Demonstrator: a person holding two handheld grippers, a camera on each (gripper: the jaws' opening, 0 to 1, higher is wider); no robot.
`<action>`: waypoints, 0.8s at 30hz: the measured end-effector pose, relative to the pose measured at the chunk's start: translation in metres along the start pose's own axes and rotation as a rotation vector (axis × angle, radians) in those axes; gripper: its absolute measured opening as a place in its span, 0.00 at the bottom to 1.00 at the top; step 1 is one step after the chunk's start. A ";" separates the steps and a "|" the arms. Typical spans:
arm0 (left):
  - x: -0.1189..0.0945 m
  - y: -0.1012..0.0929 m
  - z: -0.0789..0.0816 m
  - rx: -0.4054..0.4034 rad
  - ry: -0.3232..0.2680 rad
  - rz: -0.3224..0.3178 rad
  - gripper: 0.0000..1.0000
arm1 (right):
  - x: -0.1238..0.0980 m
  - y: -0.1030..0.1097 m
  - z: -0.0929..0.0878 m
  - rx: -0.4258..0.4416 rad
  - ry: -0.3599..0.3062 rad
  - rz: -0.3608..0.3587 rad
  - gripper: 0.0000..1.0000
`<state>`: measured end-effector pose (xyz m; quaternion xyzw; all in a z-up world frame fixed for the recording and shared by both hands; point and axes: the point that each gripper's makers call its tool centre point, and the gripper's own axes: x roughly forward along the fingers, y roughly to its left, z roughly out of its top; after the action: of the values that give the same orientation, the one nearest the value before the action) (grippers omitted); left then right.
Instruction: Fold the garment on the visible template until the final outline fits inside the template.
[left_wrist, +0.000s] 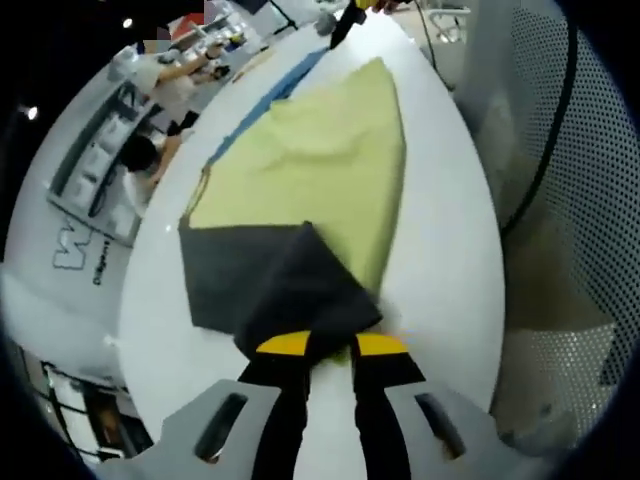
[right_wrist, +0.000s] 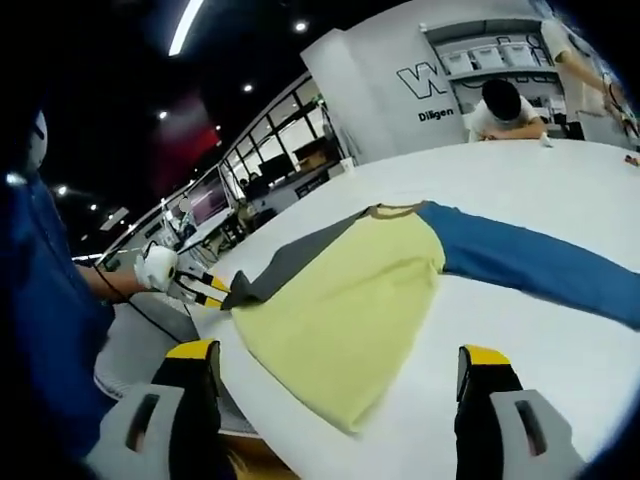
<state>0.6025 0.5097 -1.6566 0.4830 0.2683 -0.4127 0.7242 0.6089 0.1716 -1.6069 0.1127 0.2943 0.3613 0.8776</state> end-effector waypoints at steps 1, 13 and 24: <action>-0.001 0.000 0.001 -0.011 -0.006 -0.001 0.12 | 0.000 0.000 0.000 0.001 0.000 0.001 0.99; -0.006 0.015 0.007 -0.126 -0.047 0.013 0.04 | 0.004 0.001 0.002 -0.004 0.008 0.011 0.98; -0.032 0.063 0.019 -0.414 -0.166 0.066 0.01 | 0.006 0.003 0.001 0.001 0.016 0.015 0.97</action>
<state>0.6397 0.5152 -1.5942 0.2970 0.2709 -0.3629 0.8407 0.6113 0.1782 -1.6078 0.1125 0.3006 0.3687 0.8724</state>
